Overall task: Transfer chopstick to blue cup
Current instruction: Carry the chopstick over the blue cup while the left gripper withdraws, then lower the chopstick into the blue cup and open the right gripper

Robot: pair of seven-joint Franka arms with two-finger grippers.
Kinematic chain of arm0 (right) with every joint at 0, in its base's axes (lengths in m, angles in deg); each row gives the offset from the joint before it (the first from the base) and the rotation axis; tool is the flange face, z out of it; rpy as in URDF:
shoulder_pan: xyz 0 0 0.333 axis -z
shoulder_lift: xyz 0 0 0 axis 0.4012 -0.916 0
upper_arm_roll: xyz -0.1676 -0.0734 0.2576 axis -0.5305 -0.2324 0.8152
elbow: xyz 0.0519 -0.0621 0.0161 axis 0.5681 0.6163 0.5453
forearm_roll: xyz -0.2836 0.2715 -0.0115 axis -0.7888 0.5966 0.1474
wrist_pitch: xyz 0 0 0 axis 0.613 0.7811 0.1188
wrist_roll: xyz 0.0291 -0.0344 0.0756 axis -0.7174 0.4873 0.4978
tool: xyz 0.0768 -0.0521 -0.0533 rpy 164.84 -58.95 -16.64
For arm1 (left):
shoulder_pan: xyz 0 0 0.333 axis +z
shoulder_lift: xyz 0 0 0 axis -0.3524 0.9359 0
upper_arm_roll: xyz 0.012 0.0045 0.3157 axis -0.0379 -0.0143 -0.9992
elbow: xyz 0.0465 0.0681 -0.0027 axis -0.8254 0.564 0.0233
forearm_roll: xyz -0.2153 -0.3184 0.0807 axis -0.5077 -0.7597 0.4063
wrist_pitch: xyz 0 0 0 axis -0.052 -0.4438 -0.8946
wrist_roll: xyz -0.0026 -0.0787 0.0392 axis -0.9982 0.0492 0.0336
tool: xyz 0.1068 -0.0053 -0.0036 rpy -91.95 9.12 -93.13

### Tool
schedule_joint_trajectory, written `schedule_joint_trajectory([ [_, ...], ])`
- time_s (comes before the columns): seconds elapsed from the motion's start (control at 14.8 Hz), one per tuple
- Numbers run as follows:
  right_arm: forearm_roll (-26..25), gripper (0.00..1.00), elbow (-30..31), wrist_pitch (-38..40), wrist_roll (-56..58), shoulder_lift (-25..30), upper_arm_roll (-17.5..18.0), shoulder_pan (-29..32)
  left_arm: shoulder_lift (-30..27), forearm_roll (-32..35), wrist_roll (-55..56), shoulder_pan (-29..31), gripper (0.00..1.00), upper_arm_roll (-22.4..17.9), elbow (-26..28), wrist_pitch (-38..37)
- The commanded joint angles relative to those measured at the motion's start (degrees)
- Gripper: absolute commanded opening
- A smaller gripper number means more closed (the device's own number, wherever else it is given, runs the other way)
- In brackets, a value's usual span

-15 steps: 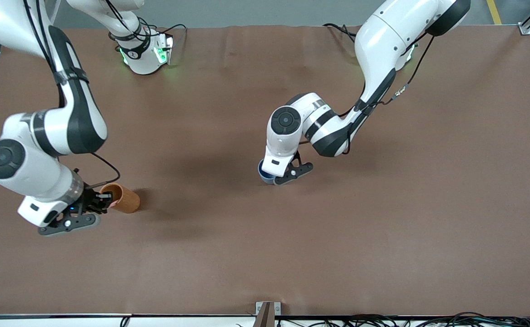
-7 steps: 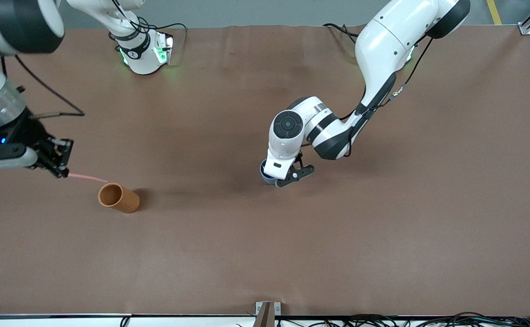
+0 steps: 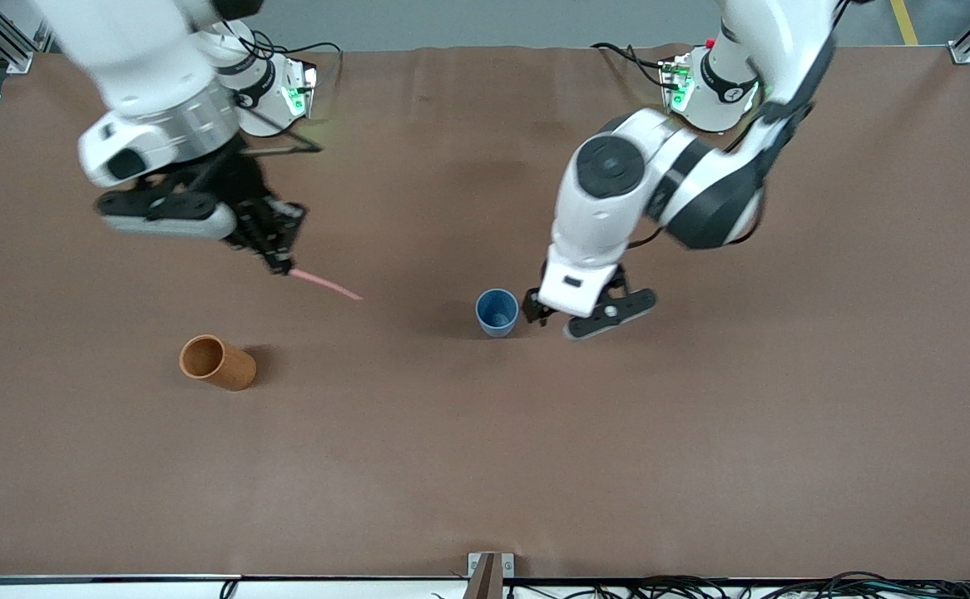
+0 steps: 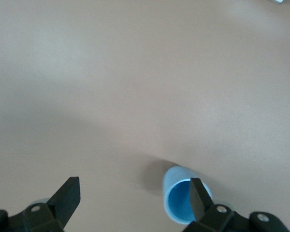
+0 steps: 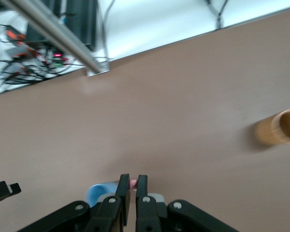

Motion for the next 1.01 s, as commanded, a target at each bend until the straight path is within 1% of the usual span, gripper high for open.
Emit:
schedule_joint_trajectory([
  [0.0,-6.5,0.02,1.2,-5.1,-7.9,-4.6,6.7,0.6,-8.2,-8.4,-17.5,0.8,1.0,-7.7,2.1,-5.3],
  [0.07,-10.1,0.02,1.3,-7.3,-12.4,-6.8,8.5,0.6,-10.6,-10.8,-24.1,0.7,1.0,-11.6,2.2,-7.2],
  [0.14,-13.9,0.01,1.2,-9.6,-17.6,-9.3,9.9,-0.2,-12.7,-11.9,-30.1,0.7,1.0,-14.5,2.2,-9.7],
  [0.2,-18.2,0.01,1.1,-11.6,-22.0,-11.4,10.9,-0.7,-14.2,-12.4,-35.7,1.0,1.0,-16.6,2.2,-12.3],
  [0.27,-22.1,0.01,1.1,-11.9,-24.7,-13.3,11.9,-1.2,-15.6,-13.1,-40.8,1.5,1.0,-18.7,2.1,-14.0],
  [0.34,-25.0,0.01,1.1,-11.9,-26.3,-14.9,13.1,-1.8,-17.1,-13.7,-46.7,2.5,1.0,-20.1,2.2,-15.4],
  [0.41,-27.4,0.01,1.4,-11.8,-27.2,-16.4,14.0,-2.6,-18.3,-13.7,-51.4,3.9,1.0,-20.4,2.3,-17.6],
  [0.54,-29.3,0.01,1.4,-11.7,-27.5,-18.7,14.2,-4.4,-19.9,-13.4,-56.9,6.8,1.0,-20.4,2.3,-19.7],
  [0.74,-29.7,0.01,1.6,-11.5,-27.5,-20.1,14.2,-6.2,-20.3,-12.7,-58.3,7.8,1.0,-20.4,2.5,-19.7],
  [0.81,-30.6,0.01,1.7,-11.4,-27.5,-20.6,14.2,-6.5,-20.8,-12.7,-58.7,8.4,1.0,-20.4,2.7,-19.7],
  [0.88,-32.5,0.02,2.7,-11.6,-27.6,-21.4,14.2,-6.8,-21.1,-12.8,-59.0,9.6,1.0,-20.2,2.8,-19.7],
  [0.95,-35.7,0.02,3.4,-11.7,-27.7,-22.5,14.2,-6.9,-21.3,-12.9,-60.3,10.4,1.0,-20.1,2.9,-19.7],
])
